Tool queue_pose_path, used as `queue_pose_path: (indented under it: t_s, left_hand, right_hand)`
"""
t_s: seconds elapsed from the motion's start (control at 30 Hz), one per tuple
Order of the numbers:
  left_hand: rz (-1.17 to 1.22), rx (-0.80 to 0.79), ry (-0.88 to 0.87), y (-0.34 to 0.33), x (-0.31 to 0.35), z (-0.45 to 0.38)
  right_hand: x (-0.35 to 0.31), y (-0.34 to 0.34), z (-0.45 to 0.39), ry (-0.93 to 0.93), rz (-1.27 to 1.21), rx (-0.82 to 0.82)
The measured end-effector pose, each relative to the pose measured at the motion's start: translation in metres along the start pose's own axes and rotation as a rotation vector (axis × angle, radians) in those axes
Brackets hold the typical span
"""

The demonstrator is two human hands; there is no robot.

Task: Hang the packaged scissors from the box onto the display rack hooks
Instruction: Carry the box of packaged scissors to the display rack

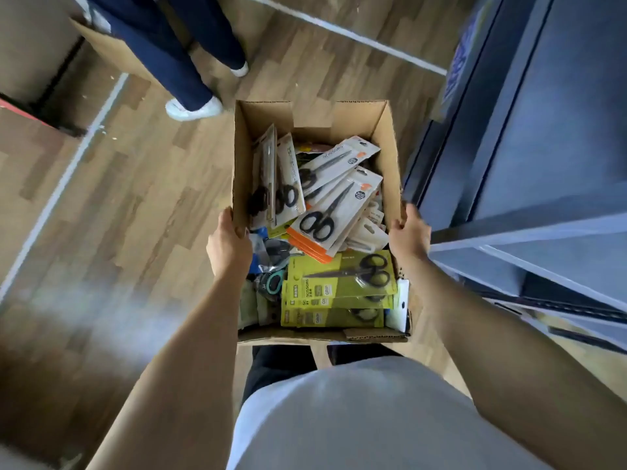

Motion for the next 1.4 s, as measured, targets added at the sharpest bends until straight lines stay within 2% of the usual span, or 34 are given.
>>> queue_pose_path:
  t_s: [0.17, 0.37, 0.53, 0.73, 0.87, 1.07, 1.4]
  left_hand:
    - [-0.043, -0.167, -0.131, -0.013, 0.048, -0.064]
    - [-0.108, -0.268, -0.302, -0.024, 0.114, -0.130]
    - [-0.163, -0.305, -0.426, -0.030, 0.176, -0.174]
    - [-0.141, -0.312, -0.538, -0.052, 0.244, -0.222]
    - [-0.130, -0.308, -0.516, -0.074, 0.291, -0.257]
    - [-0.173, -0.300, -0.431, -0.104, 0.372, -0.311]
    - [-0.149, -0.265, -0.423, -0.139, 0.501, -0.393]
  right_hand:
    - [-0.024, 0.000, -0.022, -0.154, -0.004, 0.083]
    - [-0.051, 0.006, -0.045, -0.341, -0.080, 0.178]
    - [-0.074, 0.009, -0.075, -0.442, -0.146, 0.303]
    - [-0.103, 0.018, -0.134, -0.489, -0.216, 0.357]
    - [-0.124, 0.026, -0.199, -0.466, -0.241, 0.373]
    - [-0.163, 0.047, -0.312, -0.421, -0.225, 0.310]
    - [-0.214, 0.077, -0.463, -0.384, -0.224, 0.288]
Point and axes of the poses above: each hand's wrist, its own z-axis away from the middle knuckle, its own y-axis out of the back of the hand, x = y × z, the point moved 2 cm from there along -z, towards the middle knuckle, and after that the axes turned 8 degrees about x, right-handed, at the moved point
